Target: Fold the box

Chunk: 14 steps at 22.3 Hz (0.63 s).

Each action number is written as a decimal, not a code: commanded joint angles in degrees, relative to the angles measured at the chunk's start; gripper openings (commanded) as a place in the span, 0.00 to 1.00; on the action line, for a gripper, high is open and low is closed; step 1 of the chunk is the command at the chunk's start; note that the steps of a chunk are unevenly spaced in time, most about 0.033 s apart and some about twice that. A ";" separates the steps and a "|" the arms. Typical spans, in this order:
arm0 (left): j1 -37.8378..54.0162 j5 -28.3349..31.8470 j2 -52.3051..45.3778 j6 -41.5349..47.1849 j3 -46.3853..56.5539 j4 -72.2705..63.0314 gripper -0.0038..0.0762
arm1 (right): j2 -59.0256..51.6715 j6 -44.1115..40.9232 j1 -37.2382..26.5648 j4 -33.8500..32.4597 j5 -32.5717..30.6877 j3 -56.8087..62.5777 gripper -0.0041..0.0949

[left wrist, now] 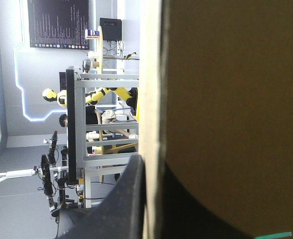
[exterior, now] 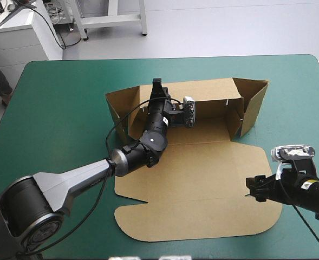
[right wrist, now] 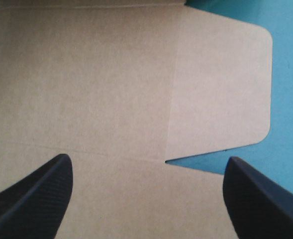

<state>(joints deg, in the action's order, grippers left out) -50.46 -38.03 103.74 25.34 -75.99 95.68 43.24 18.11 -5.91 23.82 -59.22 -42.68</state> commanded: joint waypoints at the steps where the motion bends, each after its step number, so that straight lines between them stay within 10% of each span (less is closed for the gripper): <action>1: -0.25 0.45 -2.43 1.08 -1.75 1.95 0.04 | -0.08 -0.46 -0.24 2.02 7.00 -1.78 0.81; 14: -0.25 -0.44 -0.23 -0.28 -1.65 1.95 0.04 | 29.42 -4.69 -0.46 1.38 12.03 -37.86 0.74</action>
<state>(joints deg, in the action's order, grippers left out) -50.46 -39.08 105.44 24.74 -76.30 97.58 67.69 13.78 -5.97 24.04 -50.41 -73.50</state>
